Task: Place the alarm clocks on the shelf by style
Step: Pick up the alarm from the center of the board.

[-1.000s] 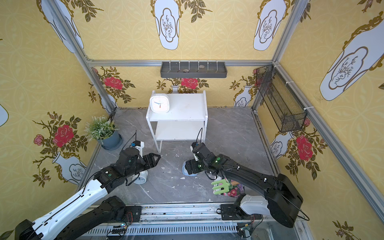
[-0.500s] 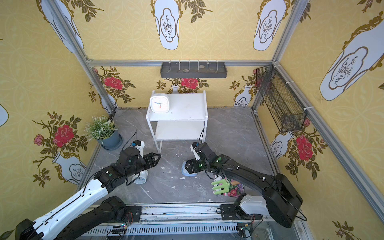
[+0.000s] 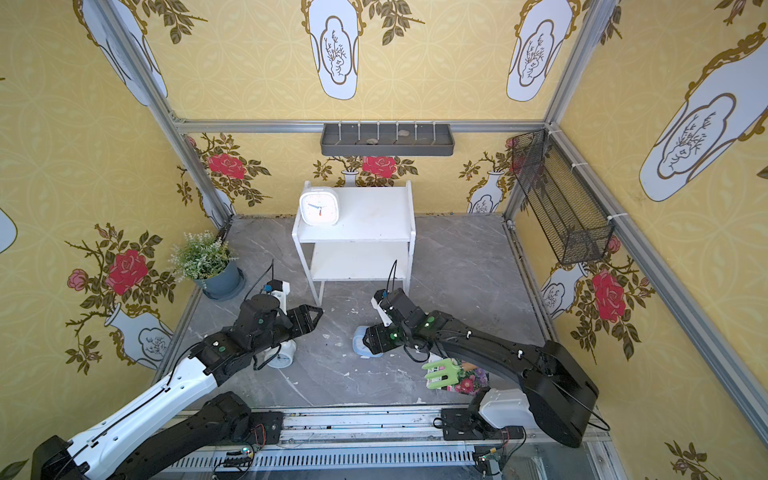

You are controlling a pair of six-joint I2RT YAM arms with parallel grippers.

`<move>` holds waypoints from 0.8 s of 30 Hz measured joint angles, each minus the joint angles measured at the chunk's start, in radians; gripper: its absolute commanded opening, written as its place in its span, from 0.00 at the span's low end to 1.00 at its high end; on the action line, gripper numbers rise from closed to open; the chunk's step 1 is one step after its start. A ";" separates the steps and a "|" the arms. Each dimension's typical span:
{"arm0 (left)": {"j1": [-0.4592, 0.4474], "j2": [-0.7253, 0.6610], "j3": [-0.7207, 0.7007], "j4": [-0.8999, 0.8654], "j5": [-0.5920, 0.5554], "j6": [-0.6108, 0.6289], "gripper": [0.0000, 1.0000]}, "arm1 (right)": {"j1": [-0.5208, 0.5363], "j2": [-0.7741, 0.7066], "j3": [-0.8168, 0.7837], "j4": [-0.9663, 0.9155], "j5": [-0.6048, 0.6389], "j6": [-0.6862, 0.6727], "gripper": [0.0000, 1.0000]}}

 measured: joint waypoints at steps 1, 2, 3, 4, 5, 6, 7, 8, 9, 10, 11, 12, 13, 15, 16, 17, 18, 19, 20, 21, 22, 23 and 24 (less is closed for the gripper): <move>0.000 0.000 0.000 0.000 0.002 0.000 0.75 | 0.011 0.000 0.005 -0.001 0.001 0.000 0.77; 0.000 0.000 0.000 0.002 0.002 0.000 0.75 | 0.019 0.001 0.010 -0.001 0.005 0.001 0.78; 0.000 0.000 0.000 0.003 0.002 0.000 0.75 | 0.027 0.001 0.014 -0.001 0.015 0.001 0.78; 0.000 -0.001 0.000 0.004 0.002 0.000 0.75 | 0.032 0.001 0.017 -0.002 0.024 0.001 0.78; 0.000 -0.002 0.000 0.005 0.002 0.000 0.75 | 0.037 0.001 0.019 -0.002 0.024 0.001 0.79; 0.000 -0.002 0.000 0.006 0.002 0.000 0.75 | 0.037 0.001 0.019 -0.003 0.026 0.000 0.80; 0.000 -0.003 0.000 0.006 0.002 0.000 0.75 | 0.034 0.002 0.019 -0.008 0.034 0.000 0.80; 0.000 -0.003 0.000 0.006 0.002 0.000 0.75 | 0.029 0.005 0.019 -0.012 0.047 0.000 0.81; 0.000 -0.003 0.000 0.006 0.002 0.000 0.75 | 0.024 0.007 0.019 -0.016 0.052 -0.002 0.81; 0.000 -0.002 0.000 0.007 0.002 0.000 0.76 | 0.020 0.009 0.019 -0.019 0.051 -0.007 0.82; 0.000 -0.002 0.000 0.009 0.002 0.000 0.75 | 0.016 0.010 0.019 -0.020 0.053 -0.017 0.82; 0.000 -0.002 0.000 0.011 0.002 0.001 0.75 | 0.015 0.010 0.018 -0.019 0.055 -0.026 0.82; 0.000 -0.002 0.000 0.013 0.003 0.001 0.76 | 0.016 0.010 0.018 -0.017 0.050 -0.034 0.83; 0.000 -0.002 0.000 0.014 0.003 0.002 0.76 | 0.016 0.006 0.017 -0.013 0.044 -0.056 0.83; 0.000 -0.002 0.000 0.014 0.004 0.002 0.76 | 0.017 0.005 0.016 -0.006 0.033 -0.068 0.82; 0.000 -0.002 0.000 0.014 0.006 0.003 0.76 | 0.017 0.004 0.015 0.002 0.020 -0.082 0.82; 0.000 -0.002 0.000 0.015 0.006 0.005 0.76 | 0.017 0.004 0.015 0.007 0.006 -0.092 0.81; 0.000 -0.002 0.000 0.015 0.006 0.005 0.76 | 0.017 0.004 0.013 0.009 -0.014 -0.108 0.81; 0.000 -0.003 0.000 0.015 0.006 0.006 0.76 | 0.018 0.005 0.011 0.009 -0.025 -0.115 0.81; 0.000 -0.004 -0.001 0.018 0.006 0.008 0.76 | 0.020 0.006 0.010 0.008 -0.033 -0.130 0.80; 0.000 -0.006 -0.002 0.021 0.006 0.010 0.75 | 0.023 0.008 0.010 0.009 -0.039 -0.134 0.80; 0.000 -0.008 -0.004 0.024 0.007 0.011 0.76 | 0.024 0.010 0.009 0.011 -0.042 -0.140 0.80; 0.000 -0.011 -0.006 0.027 0.007 0.012 0.76 | 0.023 0.012 0.007 0.013 -0.046 -0.153 0.81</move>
